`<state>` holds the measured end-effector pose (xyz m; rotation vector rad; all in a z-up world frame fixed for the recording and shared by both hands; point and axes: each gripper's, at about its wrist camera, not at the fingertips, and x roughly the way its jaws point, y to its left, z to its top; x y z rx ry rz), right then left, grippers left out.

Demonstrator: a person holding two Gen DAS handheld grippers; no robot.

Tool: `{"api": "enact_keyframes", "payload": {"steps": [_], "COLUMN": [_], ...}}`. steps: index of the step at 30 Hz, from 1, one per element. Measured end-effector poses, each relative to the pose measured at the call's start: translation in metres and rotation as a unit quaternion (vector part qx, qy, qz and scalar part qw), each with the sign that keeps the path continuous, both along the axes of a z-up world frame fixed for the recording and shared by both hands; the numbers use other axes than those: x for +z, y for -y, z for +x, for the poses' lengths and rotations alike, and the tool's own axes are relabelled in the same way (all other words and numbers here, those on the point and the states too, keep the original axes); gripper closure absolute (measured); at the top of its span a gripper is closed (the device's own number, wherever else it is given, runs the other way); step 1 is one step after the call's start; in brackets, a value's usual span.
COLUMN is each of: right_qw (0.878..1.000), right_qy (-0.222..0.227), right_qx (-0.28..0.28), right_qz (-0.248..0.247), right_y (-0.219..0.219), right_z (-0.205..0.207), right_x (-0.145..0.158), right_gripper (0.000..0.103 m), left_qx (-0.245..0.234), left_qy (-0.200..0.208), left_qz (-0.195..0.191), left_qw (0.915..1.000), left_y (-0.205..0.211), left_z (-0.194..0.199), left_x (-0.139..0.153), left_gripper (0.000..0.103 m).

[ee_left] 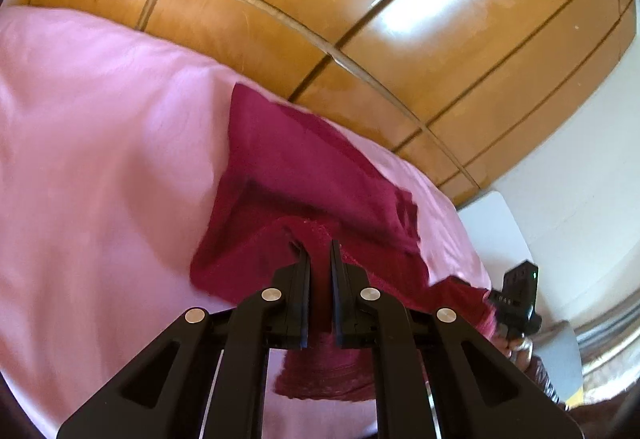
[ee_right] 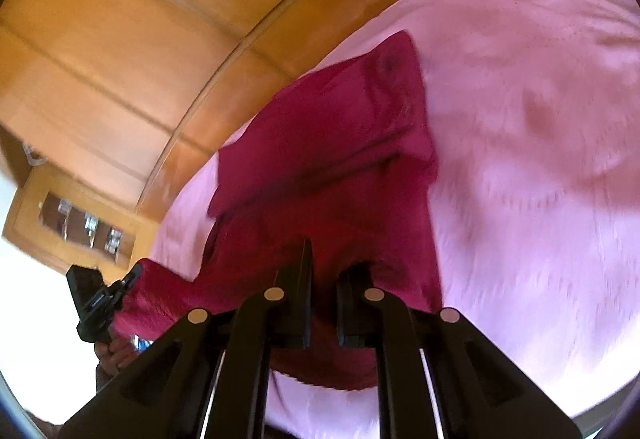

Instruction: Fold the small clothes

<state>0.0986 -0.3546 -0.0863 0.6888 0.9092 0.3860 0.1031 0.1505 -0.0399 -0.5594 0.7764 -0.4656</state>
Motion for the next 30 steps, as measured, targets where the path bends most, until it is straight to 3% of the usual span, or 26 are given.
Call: {"api": "enact_keyframes", "payload": {"steps": [3,5,6,7,8,12,15,19,21,23,24,25,26,27,29,30], "right_qw": [1.0,1.0,1.0,0.999,0.999,0.998,0.999,0.998,0.998,0.996,0.994,0.992,0.991,0.991,0.992,0.992], "right_qy": [-0.009,-0.01,-0.01,-0.013,-0.011,0.007,0.007,0.0,-0.005,-0.01,-0.013,-0.016,-0.019,-0.021,-0.025,-0.021], "right_qx": [-0.017,-0.025,-0.029,-0.032,-0.039,-0.052,-0.051,-0.033,-0.016,-0.005,-0.005,-0.009,-0.017,-0.021,-0.024,-0.018], "right_qz": [0.001,-0.001,0.003,0.014,0.023,0.029,0.002,-0.048,-0.06,-0.09,-0.108,-0.122,-0.134,-0.134,-0.125,-0.123], "right_y": [0.003,0.004,0.006,0.007,0.011,0.029,0.03,0.014,0.005,-0.011,-0.018,-0.019,-0.021,-0.016,-0.013,-0.011], "right_z": [0.027,0.043,0.047,0.053,0.053,0.04,0.02,-0.002,-0.006,0.001,0.006,0.007,0.011,0.012,0.012,0.008], "right_x": [-0.004,-0.003,-0.003,-0.003,-0.001,0.007,0.003,-0.014,-0.025,-0.032,-0.036,-0.04,-0.042,-0.042,-0.041,-0.037], "right_gripper": [0.094,0.085,0.078,0.054,0.035,0.023,0.02,0.02,0.027,0.046,0.05,0.06,0.071,0.075,0.092,0.092], "left_qx": [0.026,0.046,0.059,0.074,0.084,0.122,0.104,0.046,0.017,0.0,0.002,0.004,0.008,0.012,0.011,0.008], "left_qy": [-0.014,-0.035,-0.051,-0.06,-0.06,-0.059,-0.072,-0.056,-0.057,-0.064,-0.067,-0.07,-0.079,-0.086,-0.082,-0.079], "left_qz": [0.005,0.005,-0.007,-0.024,-0.038,-0.04,-0.013,-0.005,0.005,0.022,0.029,0.037,0.052,0.059,0.059,0.068], "left_qw": [0.9996,0.9983,0.9969,0.9952,0.9939,0.99,0.9919,0.9974,0.9982,0.9977,0.9974,0.9969,0.9954,0.9945,0.9948,0.9945], "left_y": [0.005,0.005,0.001,-0.005,-0.011,-0.042,-0.052,-0.041,-0.025,-0.011,-0.007,-0.004,-0.001,-0.002,-0.004,-0.004], "left_z": [0.045,0.072,0.087,0.094,0.095,0.086,0.07,0.04,0.035,0.034,0.035,0.037,0.039,0.043,0.04,0.035], "left_x": [0.004,0.001,-0.002,-0.005,-0.007,-0.022,-0.046,-0.067,-0.075,-0.082,-0.084,-0.087,-0.089,-0.091,-0.088,-0.085], "left_gripper": [0.096,0.086,0.067,0.044,0.037,0.034,0.034,0.034,0.034,0.034,0.038,0.056,0.067,0.081,0.087,0.089]}}
